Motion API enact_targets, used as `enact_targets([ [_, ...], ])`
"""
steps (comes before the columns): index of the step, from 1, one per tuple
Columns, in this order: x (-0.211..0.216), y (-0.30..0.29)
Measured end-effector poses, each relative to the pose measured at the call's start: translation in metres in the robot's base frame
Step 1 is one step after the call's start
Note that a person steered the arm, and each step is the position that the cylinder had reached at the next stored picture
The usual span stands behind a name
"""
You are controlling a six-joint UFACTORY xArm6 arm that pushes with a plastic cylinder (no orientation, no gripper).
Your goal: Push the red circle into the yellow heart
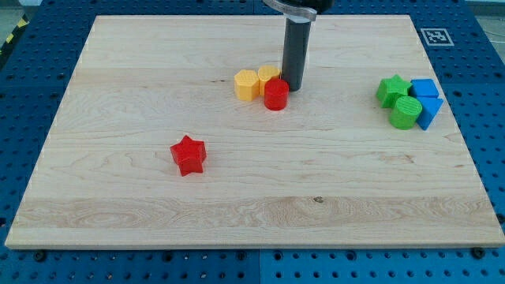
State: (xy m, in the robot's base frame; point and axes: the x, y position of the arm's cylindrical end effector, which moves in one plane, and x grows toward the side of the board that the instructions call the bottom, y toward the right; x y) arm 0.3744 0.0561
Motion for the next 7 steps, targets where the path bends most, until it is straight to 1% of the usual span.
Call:
enact_targets([
  [1,0.001,0.025],
  [2,-0.009,0.033],
  [3,-0.046,0.026],
  [4,-0.048,0.001],
  [5,-0.034,-0.011],
  [7,-0.023,-0.011],
])
